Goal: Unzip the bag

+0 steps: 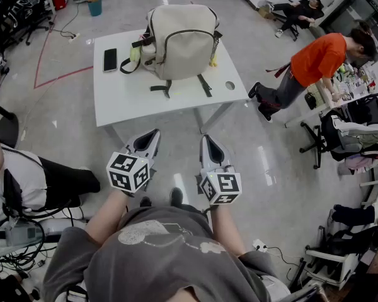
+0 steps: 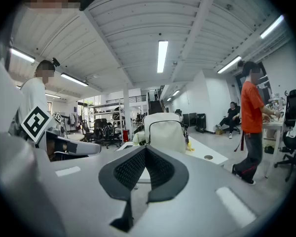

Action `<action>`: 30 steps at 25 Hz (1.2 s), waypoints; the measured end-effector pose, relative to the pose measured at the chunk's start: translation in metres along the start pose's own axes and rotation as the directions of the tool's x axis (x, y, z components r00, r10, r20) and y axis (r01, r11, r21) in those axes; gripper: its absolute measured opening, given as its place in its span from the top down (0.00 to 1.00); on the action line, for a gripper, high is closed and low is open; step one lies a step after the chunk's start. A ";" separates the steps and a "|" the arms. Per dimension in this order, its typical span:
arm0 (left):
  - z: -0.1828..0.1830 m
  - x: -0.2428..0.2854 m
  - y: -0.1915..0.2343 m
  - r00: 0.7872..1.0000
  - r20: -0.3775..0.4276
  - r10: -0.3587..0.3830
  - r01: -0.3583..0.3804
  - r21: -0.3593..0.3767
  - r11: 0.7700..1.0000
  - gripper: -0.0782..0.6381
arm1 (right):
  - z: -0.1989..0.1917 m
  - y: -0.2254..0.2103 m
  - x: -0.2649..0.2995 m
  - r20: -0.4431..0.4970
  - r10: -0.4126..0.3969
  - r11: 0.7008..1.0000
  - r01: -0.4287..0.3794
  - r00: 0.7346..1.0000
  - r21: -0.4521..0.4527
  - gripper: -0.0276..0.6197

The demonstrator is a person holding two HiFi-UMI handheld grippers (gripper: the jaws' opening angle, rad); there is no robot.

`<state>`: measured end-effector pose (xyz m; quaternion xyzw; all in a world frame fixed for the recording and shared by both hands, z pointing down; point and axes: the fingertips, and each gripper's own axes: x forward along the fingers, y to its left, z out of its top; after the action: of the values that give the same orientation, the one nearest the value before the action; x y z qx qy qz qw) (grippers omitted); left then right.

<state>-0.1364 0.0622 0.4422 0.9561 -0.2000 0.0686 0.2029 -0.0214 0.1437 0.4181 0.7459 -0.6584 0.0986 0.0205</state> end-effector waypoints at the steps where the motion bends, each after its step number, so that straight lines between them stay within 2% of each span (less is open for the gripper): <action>1: -0.001 0.000 0.001 1.000 0.000 0.002 -0.002 0.002 1.000 0.88 | -0.003 0.001 0.000 -0.005 0.003 1.000 -0.003 1.000 0.004 0.96; 11: 0.002 0.000 -0.006 1.000 0.004 0.014 -0.014 0.010 1.000 0.88 | 0.002 -0.009 -0.008 -0.010 0.010 1.000 -0.010 1.000 -0.011 0.96; 18: 0.001 -0.004 -0.004 1.000 0.004 0.003 -0.003 0.010 1.000 0.88 | -0.004 0.004 -0.009 -0.032 0.026 0.999 -0.028 0.999 -0.041 0.96; 22: 0.000 -0.007 0.002 1.000 0.001 0.004 -0.004 0.019 1.000 0.88 | -0.007 0.009 -0.006 -0.048 0.024 0.999 -0.025 0.999 -0.021 0.96; 26: -0.003 -0.009 0.011 0.999 -0.016 0.031 -0.030 0.061 0.998 0.88 | -0.008 0.011 -0.004 -0.040 -0.012 1.000 0.012 0.999 0.005 0.96; 30: -0.007 -0.013 0.022 0.999 -0.039 0.019 -0.017 0.069 0.998 0.88 | -0.012 0.017 0.000 -0.034 -0.054 0.998 0.055 0.998 0.022 0.96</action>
<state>-0.1579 0.0509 0.4534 0.9591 -0.2021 0.0961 0.1734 -0.0394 0.1439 0.4281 0.7621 -0.6361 0.1181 0.0257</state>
